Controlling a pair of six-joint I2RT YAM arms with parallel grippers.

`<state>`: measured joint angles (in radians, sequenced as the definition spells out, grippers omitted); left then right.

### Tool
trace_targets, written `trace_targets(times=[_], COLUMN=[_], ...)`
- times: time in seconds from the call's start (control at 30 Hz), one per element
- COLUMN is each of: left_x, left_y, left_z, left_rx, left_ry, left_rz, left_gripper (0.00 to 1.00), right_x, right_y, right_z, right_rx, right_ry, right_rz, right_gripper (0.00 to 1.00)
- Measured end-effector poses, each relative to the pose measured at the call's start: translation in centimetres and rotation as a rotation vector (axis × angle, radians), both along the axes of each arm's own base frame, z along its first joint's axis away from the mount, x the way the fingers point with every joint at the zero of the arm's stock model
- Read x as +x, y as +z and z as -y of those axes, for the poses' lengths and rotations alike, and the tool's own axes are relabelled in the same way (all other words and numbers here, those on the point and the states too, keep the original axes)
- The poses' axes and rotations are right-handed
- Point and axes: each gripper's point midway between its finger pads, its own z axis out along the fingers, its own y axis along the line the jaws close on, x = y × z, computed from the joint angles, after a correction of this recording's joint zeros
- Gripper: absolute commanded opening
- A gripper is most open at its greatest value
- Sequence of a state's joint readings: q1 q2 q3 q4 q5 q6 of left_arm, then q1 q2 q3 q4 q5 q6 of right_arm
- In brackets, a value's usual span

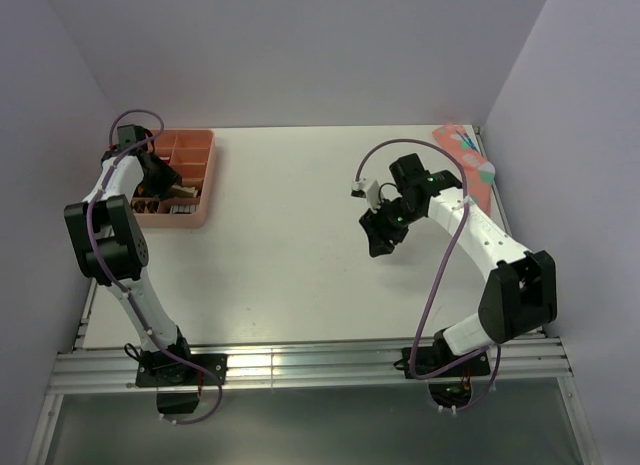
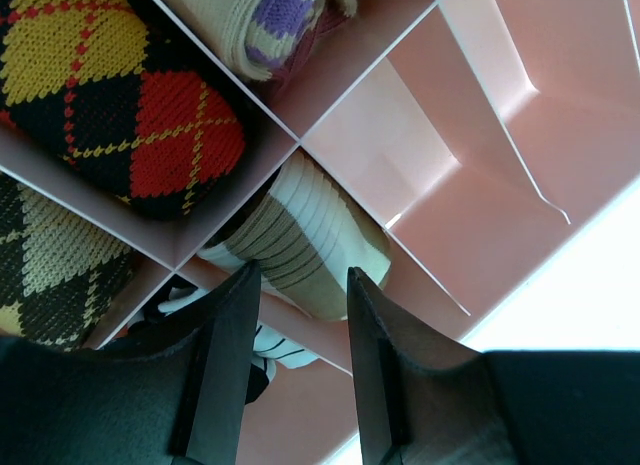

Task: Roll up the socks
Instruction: Place the sock in the storage box.

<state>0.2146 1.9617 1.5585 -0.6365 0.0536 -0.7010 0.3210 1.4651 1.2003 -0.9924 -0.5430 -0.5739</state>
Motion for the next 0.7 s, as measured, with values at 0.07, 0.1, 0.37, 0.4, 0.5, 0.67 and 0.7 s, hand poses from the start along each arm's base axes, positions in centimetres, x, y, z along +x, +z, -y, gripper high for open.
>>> trace_targets(times=[0.07, 0.1, 0.37, 0.4, 0.5, 0.67, 0.7], left_x=[0.1, 0.1, 0.2, 0.2, 0.4, 0.6, 0.6], left_y=[0.0, -0.1, -0.1, -0.1, 0.7, 4.9, 6.1], left_z=[0.0, 0.0, 0.1, 0.1, 0.3, 0.5, 0.6], left_rx=[0.000, 0.000, -0.005, -0.007, -0.013, -0.004, 0.002], left_ry=[0.000, 0.000, -0.003, -0.005, -0.010, -0.019, -0.021], left_rz=[0.002, 0.002, 0.003, 0.003, 0.017, 0.092, 0.118], left_gripper=[0.46, 0.46, 0.46, 0.47, 0.47, 0.47, 0.47], right_x=[0.0, 0.0, -0.2, -0.2, -0.2, -0.1, 0.0], right_y=[0.1, 0.1, 0.7, 0.8, 1.2, 1.6, 1.8], right_z=[0.0, 0.0, 0.1, 0.1, 0.1, 0.2, 0.2], right_rx=[0.000, 0.001, 0.008, 0.010, 0.014, 0.020, 0.022], right_ry=[-0.001, -0.001, -0.002, -0.002, -0.004, -0.015, -0.018], right_rz=[0.002, 0.004, 0.025, 0.030, 0.042, 0.053, 0.058], right_gripper=[0.58, 0.58, 0.58, 0.58, 0.58, 0.59, 0.59])
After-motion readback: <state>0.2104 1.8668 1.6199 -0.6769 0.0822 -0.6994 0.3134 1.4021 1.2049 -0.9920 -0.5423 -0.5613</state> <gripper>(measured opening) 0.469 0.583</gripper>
